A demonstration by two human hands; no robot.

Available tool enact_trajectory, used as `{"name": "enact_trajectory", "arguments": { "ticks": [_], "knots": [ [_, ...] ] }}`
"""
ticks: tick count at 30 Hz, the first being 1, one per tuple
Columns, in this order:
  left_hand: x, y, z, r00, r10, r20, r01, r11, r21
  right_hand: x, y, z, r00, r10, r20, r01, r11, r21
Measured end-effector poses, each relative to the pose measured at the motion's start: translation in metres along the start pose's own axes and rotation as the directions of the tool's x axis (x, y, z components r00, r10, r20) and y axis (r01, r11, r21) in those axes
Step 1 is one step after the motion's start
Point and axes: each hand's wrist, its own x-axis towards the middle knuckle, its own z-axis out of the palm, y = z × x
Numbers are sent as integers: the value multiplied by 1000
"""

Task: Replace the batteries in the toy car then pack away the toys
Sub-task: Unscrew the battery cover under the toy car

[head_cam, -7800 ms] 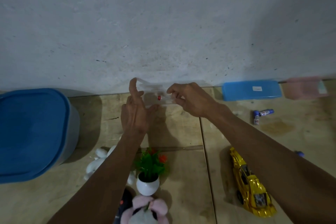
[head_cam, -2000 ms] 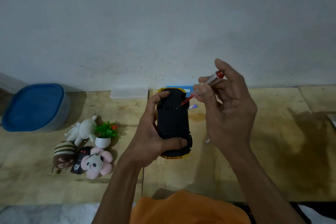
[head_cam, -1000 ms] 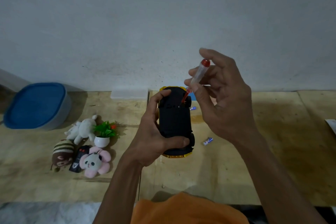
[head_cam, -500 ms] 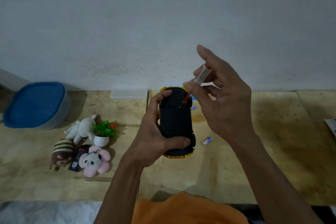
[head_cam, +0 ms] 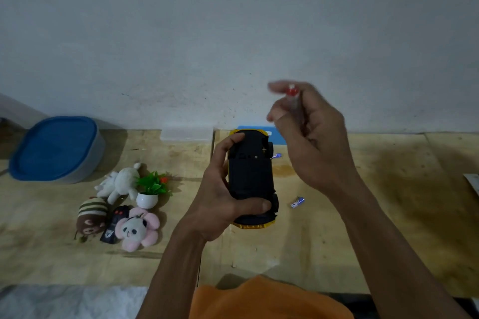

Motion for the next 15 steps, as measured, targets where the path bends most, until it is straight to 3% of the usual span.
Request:
{"name": "enact_trajectory", "arguments": {
  "ticks": [2,5,8,15],
  "knots": [
    [-1,0,-1,1000,1,-3,-1,1000,-13,-3,11,1,984,82,160,-56,986,-159],
    [-2,0,-2,1000,11,1,-11,1000,-28,-14,27,8,947,127,295,-19,938,-345],
    [-1,0,-2,1000,19,4,-18,1000,-23,-20,31,15,940,138,311,6,908,-418],
    [-2,-1,-3,1000,17,12,-16,1000,-11,-13,22,18,898,265,351,-95,897,-433]
  ]
}}
